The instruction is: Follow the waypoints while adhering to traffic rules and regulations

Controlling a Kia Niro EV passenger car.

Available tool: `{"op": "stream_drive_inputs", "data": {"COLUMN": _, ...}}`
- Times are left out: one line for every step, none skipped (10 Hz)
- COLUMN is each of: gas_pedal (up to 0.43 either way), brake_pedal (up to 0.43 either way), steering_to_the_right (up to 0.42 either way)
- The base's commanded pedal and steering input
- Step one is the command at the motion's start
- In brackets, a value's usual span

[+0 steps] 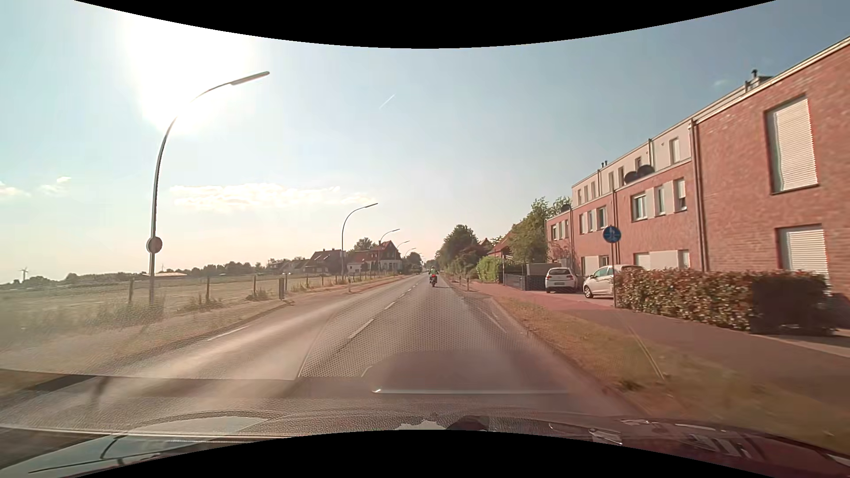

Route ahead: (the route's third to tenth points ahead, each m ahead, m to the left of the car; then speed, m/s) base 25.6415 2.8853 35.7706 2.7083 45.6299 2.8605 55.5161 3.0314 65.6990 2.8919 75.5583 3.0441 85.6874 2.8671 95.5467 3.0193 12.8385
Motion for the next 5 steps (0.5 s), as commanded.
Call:
{"op": "stream_drive_inputs", "data": {"gas_pedal": 0.169, "brake_pedal": 0.000, "steering_to_the_right": -0.003}}
{"op": "stream_drive_inputs", "data": {"gas_pedal": 0.177, "brake_pedal": 0.000, "steering_to_the_right": -0.002}}
{"op": "stream_drive_inputs", "data": {"gas_pedal": 0.177, "brake_pedal": 0.000, "steering_to_the_right": -0.002}}
{"op": "stream_drive_inputs", "data": {"gas_pedal": 0.177, "brake_pedal": 0.000, "steering_to_the_right": -0.002}}
{"op": "stream_drive_inputs", "data": {"gas_pedal": 0.177, "brake_pedal": 0.000, "steering_to_the_right": -0.002}}
